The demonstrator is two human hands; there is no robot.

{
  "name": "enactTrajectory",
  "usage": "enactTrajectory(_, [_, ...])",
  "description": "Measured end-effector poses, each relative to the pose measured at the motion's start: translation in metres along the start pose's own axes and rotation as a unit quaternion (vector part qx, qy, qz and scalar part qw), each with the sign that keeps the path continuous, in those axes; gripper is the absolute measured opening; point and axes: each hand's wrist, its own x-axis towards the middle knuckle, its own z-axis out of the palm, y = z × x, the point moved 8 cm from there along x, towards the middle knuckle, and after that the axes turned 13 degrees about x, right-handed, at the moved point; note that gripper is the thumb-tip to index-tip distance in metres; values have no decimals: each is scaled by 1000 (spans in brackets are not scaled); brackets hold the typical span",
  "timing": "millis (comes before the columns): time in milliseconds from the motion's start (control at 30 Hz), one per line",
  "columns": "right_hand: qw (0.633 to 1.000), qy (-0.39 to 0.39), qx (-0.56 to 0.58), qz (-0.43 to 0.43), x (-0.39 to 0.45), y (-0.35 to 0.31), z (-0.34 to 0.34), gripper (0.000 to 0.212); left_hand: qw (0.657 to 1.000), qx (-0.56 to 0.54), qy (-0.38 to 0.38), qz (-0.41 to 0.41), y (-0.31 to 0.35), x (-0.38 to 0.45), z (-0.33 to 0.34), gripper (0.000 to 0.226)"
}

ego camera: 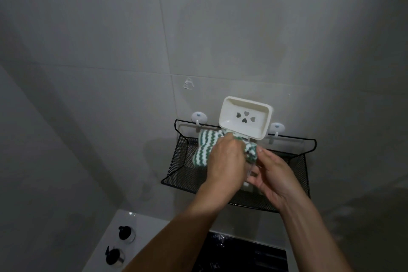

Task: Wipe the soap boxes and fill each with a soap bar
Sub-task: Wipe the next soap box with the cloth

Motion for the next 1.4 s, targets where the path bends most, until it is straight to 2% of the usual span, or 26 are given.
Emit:
enactTrajectory(133, [999, 6, 37, 4, 0, -8, -3, 31, 994, -60, -85, 43, 8, 2, 9, 30])
enactTrajectory(233, [999, 8, 42, 1, -1, -14, -5, 31, 987, -53, -139, 64, 6, 4, 14, 43])
enactTrajectory(367, [999, 8, 33, 1, -2, -21, -10, 33, 982, -13, -162, 95, 5, 1, 13, 37])
enactTrajectory(533, [1000, 4, 10, 3, -2, -19, -11, 35, 980, 76, -119, 140, 7, -9, 8, 25])
enactTrajectory(600, [1000, 5, 7, 1, -2, -18, -11, 34, 979, 104, -90, 148, 9, -13, 4, 34])
enactTrajectory(667, [1000, 4, -3, -1, -2, -20, -12, 35, 981, 127, -58, 136, 6, -13, 0, 42])
enactTrajectory(767, [1000, 4, -9, -3, -2, -24, -12, 35, 981, 158, -32, 111, -5, -11, -2, 35])
enactTrajectory(867, [1000, -4, -2, -2, -4, -23, -7, 34, 984, 141, -48, 103, -9, -10, 4, 34])
enactTrajectory(1033, [1000, 11, 19, -9, -1, -18, -6, 30, 982, 84, -63, 156, 21, -17, 11, 41])
enactTrajectory(1167, [1000, 21, 10, -19, -4, -25, -12, 29, 981, 20, -120, 150, 18, -15, 15, 40])
enactTrajectory(1267, [999, 34, -1, -20, -6, -28, -15, 27, 979, 28, -124, 157, 18, -17, 14, 36])
enactTrajectory(1400, [998, 46, -25, -22, -8, -28, -16, 29, 976, 81, -87, 183, 16, -20, 10, 30])
